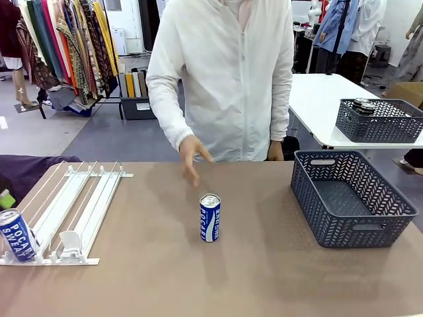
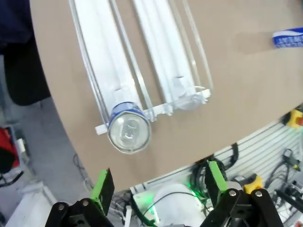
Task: Retrieve and store the cans from the dispenser.
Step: Pick up one can from the Automatic Can Dispenser and place it in the middle of the table.
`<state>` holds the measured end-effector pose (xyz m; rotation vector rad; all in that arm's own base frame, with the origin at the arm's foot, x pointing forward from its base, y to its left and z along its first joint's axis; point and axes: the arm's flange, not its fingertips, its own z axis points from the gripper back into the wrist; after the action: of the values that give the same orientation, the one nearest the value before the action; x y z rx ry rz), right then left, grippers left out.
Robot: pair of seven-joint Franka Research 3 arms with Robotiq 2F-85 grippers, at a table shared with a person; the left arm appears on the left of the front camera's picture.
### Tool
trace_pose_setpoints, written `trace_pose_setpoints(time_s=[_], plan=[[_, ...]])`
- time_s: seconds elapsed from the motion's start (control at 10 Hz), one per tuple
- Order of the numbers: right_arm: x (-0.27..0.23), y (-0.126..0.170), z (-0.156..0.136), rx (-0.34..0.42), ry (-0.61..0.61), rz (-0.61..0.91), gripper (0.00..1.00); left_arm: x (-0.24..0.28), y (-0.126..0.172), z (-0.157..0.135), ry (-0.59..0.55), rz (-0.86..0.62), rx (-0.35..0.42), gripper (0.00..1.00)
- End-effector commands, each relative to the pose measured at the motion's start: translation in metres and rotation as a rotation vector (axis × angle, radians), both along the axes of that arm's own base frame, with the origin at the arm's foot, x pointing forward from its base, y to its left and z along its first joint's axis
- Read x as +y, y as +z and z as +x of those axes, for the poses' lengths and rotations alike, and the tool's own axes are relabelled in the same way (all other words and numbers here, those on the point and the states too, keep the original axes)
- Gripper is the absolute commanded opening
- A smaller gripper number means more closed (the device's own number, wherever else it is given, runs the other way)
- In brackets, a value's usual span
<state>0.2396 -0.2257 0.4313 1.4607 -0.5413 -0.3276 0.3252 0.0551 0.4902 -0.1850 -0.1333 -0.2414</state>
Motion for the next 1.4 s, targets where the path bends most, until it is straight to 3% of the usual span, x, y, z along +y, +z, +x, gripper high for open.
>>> trace_pose_setpoints(time_s=[0.0,0.2,0.7,1.2,1.3], plan=[[-0.001,0.002,0.001,-0.028,-0.001,-0.002,1.00,-0.008,-0.024,0.010,0.089,0.101,0.012,1.00],[-0.001,0.002,0.001,-0.028,-0.001,-0.002,1.00,-0.010,-0.046,0.020,0.111,0.116,0.023,1.00],[-0.001,0.002,0.001,-0.028,-0.001,-0.002,1.00,0.000,-0.098,0.039,0.117,0.104,0.132,1.00],[-0.001,0.002,0.001,-0.028,-0.001,-0.002,1.00,-0.001,-0.099,0.041,0.116,0.101,0.169,1.00],[-0.001,0.002,0.001,-0.028,-0.001,-0.002,1.00,-0.002,-0.099,0.043,0.113,0.113,0.164,0.47]])
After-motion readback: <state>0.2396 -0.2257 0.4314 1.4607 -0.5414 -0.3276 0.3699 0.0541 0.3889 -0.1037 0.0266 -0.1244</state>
